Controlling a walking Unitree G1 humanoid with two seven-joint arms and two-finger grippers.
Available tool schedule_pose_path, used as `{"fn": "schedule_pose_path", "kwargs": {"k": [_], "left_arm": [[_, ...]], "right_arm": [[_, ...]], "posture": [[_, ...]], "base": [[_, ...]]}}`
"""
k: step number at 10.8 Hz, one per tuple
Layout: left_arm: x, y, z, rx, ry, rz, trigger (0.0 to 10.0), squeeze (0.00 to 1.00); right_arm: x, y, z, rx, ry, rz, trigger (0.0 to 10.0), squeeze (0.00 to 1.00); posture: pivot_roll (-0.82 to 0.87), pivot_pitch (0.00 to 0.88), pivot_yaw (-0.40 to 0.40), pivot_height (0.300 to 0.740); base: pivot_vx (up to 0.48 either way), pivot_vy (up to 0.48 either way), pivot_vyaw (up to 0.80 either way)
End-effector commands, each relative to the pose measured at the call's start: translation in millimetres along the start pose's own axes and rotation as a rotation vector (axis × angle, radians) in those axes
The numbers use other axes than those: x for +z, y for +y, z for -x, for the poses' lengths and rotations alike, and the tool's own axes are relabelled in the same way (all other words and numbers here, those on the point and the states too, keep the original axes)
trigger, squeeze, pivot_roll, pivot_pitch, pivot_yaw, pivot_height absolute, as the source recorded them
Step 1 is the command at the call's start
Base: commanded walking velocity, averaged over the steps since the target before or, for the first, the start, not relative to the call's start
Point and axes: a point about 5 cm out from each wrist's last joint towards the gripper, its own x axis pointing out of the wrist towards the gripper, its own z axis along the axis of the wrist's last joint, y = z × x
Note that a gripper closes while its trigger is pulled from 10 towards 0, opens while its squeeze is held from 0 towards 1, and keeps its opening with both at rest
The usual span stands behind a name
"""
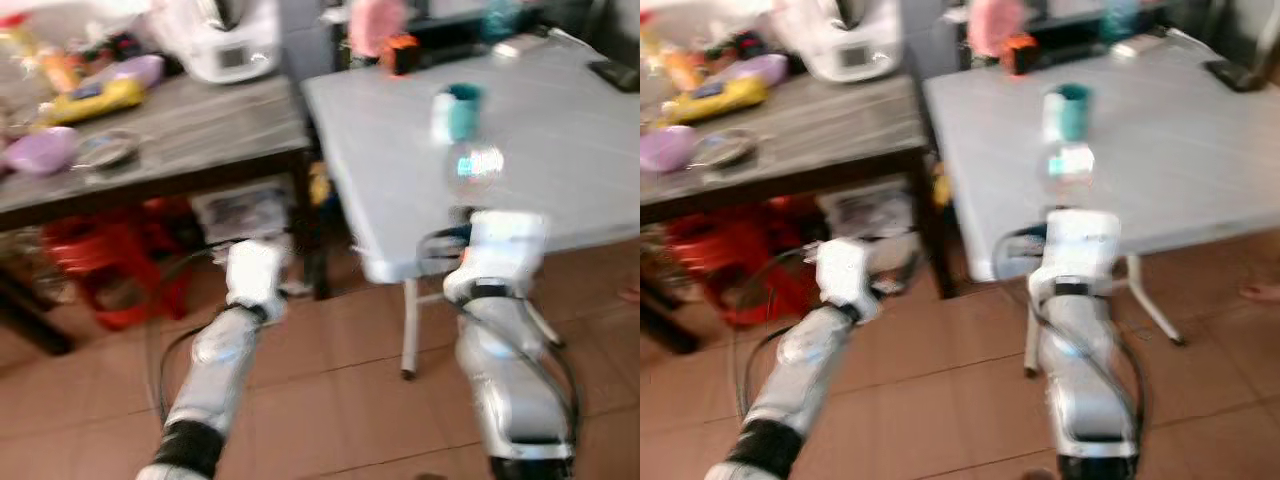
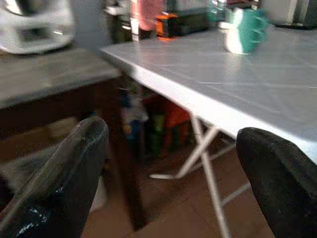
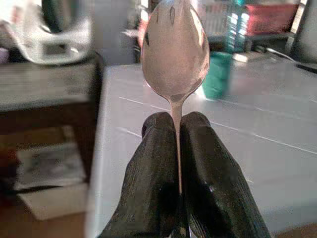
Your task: Setting the table
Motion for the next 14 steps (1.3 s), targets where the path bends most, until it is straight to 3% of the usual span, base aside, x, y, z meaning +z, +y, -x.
{"fn": "schedule_pose_path", "kwargs": {"k": [1,10,14], "left_arm": [[-0.2,-8.1,-3.2,-0.025,0.001,-0.003,10.0,0.0],[-1.4,-10.6,-5.4,-0.021,-0.006,0.002,10.0,0.0],[4.4,-2.6,-0.9,-0.002,-0.056,-0.004,10.0,0.0]], "right_arm": [[3.5,-5.4,-0.9,-0.012,-0.021,0.009,10.0,0.0],[3.9,-4.3,-1.5,-0.001,-0.024,0.015,10.0,0.0],[-5.6,-15.1,7.1,-0.035,-0.001,-0.004,10.0,0.0]], "posture": [[-0.14,0.062,0.13,0.74],[-0.15,0.058,0.126,0.74],[-0.14,0.062,0.125,0.74]], "base": [[0.0,0.469,0.46],[0.0,0.422,0.6],[0.0,0.0,0.0]]}}
